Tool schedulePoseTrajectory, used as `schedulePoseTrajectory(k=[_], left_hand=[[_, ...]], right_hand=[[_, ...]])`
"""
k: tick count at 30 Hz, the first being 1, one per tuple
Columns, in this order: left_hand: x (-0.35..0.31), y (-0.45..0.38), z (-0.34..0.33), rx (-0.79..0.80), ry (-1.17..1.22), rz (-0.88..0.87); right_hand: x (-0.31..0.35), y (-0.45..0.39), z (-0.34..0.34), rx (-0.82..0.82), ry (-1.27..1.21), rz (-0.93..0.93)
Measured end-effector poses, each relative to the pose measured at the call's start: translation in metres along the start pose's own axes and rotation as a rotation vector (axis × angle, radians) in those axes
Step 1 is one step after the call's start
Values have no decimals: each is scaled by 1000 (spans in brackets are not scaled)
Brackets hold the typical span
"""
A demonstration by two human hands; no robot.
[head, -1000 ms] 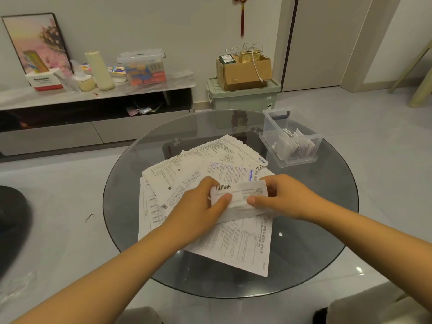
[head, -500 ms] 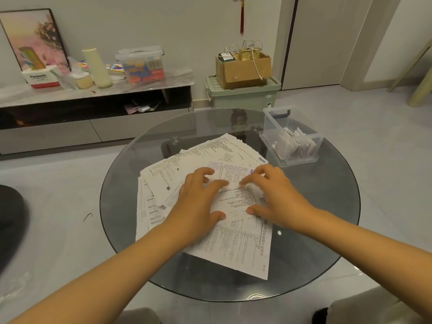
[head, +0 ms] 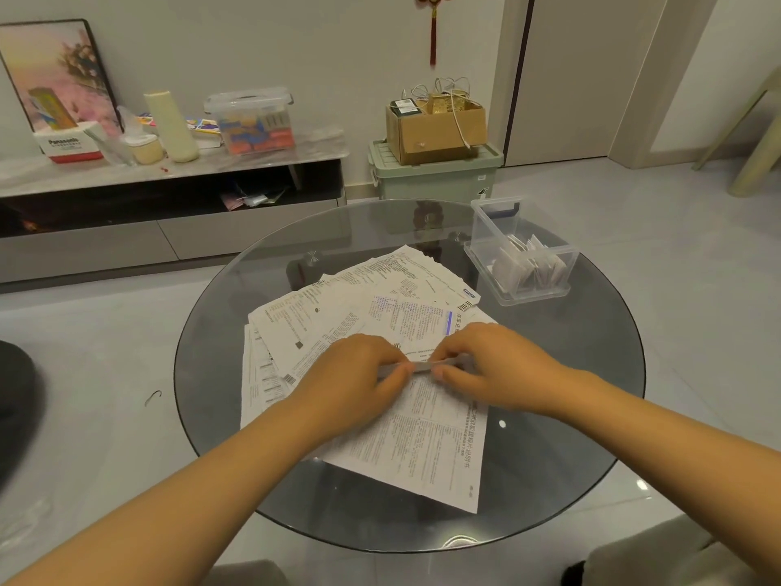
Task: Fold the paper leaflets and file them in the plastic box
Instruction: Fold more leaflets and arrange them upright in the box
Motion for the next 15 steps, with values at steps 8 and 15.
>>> schedulePoseTrajectory(k=[8, 15], left_hand=[[3, -16, -6, -88, 56, 145], [18, -23, -2, -53, 160, 267]], right_hand=[[2, -20, -11, -108, -127, -196], [-8, -21, -9, -51, -101, -323]])
Point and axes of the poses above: each hand's wrist, its own y-axis away from the middle knuckle, its own z-axis out of the back of the hand, x = y × z, the point moved 3 cm from there along -y, towards the middle knuckle, and after that the axes turned 4 degrees about x, right-handed, at the moved point
